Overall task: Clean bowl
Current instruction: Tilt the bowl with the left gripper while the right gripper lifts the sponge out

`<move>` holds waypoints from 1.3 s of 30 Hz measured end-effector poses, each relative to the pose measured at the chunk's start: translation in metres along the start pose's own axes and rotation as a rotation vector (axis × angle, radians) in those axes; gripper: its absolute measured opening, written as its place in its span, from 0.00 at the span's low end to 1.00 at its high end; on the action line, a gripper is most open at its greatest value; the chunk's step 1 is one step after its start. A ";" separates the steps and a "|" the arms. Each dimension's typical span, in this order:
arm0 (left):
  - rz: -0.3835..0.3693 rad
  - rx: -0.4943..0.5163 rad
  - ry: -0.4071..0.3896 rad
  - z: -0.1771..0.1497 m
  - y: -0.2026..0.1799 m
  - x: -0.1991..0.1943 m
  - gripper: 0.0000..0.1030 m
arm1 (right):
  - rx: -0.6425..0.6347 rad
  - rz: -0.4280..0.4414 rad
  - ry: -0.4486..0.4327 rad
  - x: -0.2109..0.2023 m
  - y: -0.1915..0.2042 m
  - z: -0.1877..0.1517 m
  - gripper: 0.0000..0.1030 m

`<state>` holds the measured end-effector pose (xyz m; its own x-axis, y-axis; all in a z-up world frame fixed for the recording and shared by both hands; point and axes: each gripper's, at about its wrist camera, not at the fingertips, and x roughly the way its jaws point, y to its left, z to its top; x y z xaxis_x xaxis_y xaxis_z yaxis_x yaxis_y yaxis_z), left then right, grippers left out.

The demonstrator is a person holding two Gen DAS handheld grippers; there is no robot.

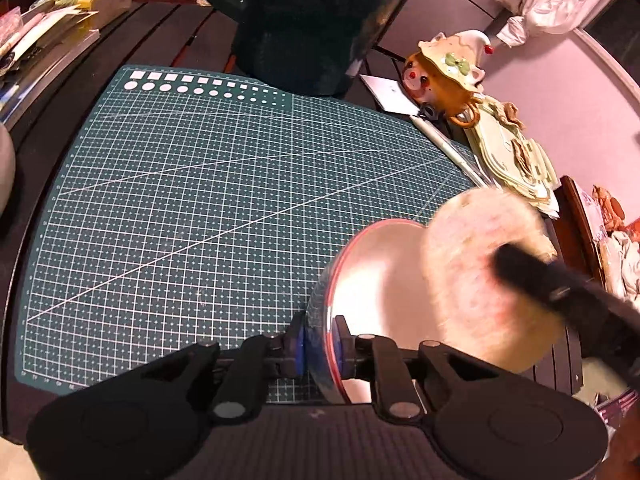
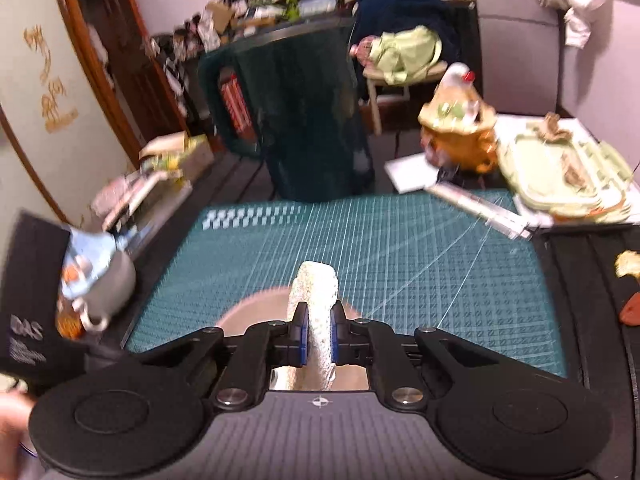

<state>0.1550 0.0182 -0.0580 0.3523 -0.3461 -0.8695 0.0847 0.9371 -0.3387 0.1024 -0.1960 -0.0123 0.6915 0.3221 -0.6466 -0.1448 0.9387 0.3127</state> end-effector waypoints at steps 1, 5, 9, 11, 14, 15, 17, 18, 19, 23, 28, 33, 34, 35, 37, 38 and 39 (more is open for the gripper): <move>-0.003 -0.003 -0.002 0.000 0.001 -0.002 0.15 | 0.012 0.005 -0.015 -0.006 -0.002 0.003 0.09; -0.015 -0.014 -0.009 -0.002 0.003 -0.008 0.16 | 0.052 0.007 0.022 -0.005 -0.016 0.001 0.09; -0.032 -0.033 -0.014 0.001 0.006 -0.007 0.17 | 0.093 0.009 0.061 -0.003 -0.030 0.000 0.10; -0.047 -0.042 -0.018 0.004 0.008 -0.006 0.17 | 0.113 0.010 0.080 -0.002 -0.037 -0.001 0.10; -0.066 -0.047 -0.021 0.008 0.012 -0.004 0.17 | 0.143 0.011 0.109 -0.001 -0.048 -0.003 0.10; -0.067 -0.046 -0.022 0.008 0.012 -0.004 0.16 | 0.154 0.011 0.119 0.000 -0.051 -0.003 0.10; -0.059 -0.044 -0.025 0.012 0.014 -0.002 0.15 | 0.174 0.012 0.138 0.001 -0.058 -0.004 0.10; -0.053 -0.043 -0.026 0.013 0.015 -0.001 0.15 | 0.184 0.012 0.148 0.001 -0.062 -0.005 0.10; -0.048 -0.042 -0.027 0.014 0.015 -0.001 0.15 | 0.194 0.013 0.158 0.002 -0.066 -0.005 0.10; -0.038 -0.045 -0.022 0.017 0.019 0.001 0.15 | 0.194 0.034 0.178 0.011 -0.062 -0.008 0.10; -0.035 -0.061 -0.019 0.017 0.023 -0.002 0.15 | 0.205 0.077 0.159 0.010 -0.061 -0.004 0.10; -0.007 -0.043 -0.010 0.013 0.018 0.005 0.14 | 0.270 0.112 0.218 0.024 -0.065 -0.013 0.10; 0.001 -0.036 -0.010 0.012 0.017 0.006 0.14 | 0.297 0.121 0.240 0.028 -0.068 -0.016 0.10; 0.004 -0.038 -0.009 0.011 0.016 0.006 0.14 | 0.316 0.127 0.241 0.028 -0.070 -0.016 0.10; 0.002 -0.047 -0.010 0.011 0.017 0.006 0.14 | 0.354 0.138 0.239 0.028 -0.073 -0.016 0.10; 0.001 -0.051 -0.010 0.010 0.018 0.005 0.14 | 0.373 0.143 0.239 0.027 -0.075 -0.016 0.10; -0.002 -0.054 -0.009 0.010 0.018 0.005 0.14 | 0.392 0.149 0.238 0.027 -0.077 -0.016 0.10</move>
